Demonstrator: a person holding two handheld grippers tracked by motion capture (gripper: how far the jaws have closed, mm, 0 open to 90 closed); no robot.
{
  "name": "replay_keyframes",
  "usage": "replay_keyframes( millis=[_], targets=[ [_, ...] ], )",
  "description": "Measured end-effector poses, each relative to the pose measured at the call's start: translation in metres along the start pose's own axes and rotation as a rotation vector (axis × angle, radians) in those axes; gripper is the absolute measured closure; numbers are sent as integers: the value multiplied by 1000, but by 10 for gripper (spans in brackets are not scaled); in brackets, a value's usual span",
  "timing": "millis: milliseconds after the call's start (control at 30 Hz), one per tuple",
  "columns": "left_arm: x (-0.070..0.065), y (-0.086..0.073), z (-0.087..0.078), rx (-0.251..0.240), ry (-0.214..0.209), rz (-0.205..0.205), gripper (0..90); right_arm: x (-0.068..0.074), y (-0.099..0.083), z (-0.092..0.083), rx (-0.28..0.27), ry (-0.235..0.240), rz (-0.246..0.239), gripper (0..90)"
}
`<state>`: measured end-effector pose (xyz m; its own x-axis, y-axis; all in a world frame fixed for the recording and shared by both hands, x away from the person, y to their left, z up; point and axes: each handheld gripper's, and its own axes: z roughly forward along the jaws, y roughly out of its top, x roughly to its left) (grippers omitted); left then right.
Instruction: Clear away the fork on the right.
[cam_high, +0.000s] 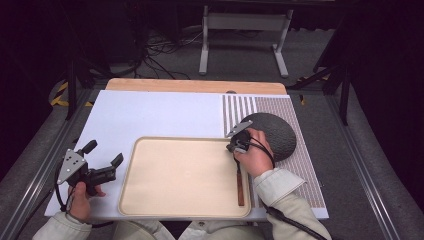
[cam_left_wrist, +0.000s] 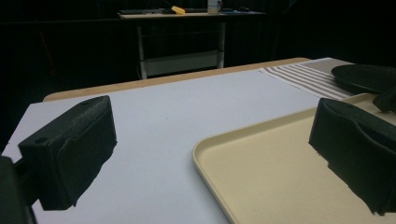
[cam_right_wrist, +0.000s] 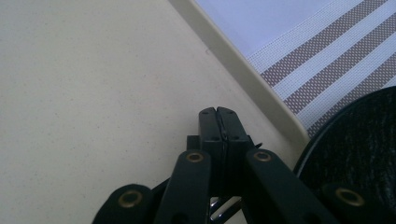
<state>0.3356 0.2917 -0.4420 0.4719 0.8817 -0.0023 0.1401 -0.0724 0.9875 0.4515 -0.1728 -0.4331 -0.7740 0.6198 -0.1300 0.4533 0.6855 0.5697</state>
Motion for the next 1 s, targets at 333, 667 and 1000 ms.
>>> replay_keyframes(
  millis=[333,667,1000],
  targets=[
    [0,0,0,-4,3,-2,12,4,10,-16,-67,26,-9,651],
    [0,0,0,-2,-1,-1,12,9,17,-35,-203,59,-21,185],
    [0,0,-1,-4,3,-3,12,7,13,-61,-288,57,-30,175]
  ],
)
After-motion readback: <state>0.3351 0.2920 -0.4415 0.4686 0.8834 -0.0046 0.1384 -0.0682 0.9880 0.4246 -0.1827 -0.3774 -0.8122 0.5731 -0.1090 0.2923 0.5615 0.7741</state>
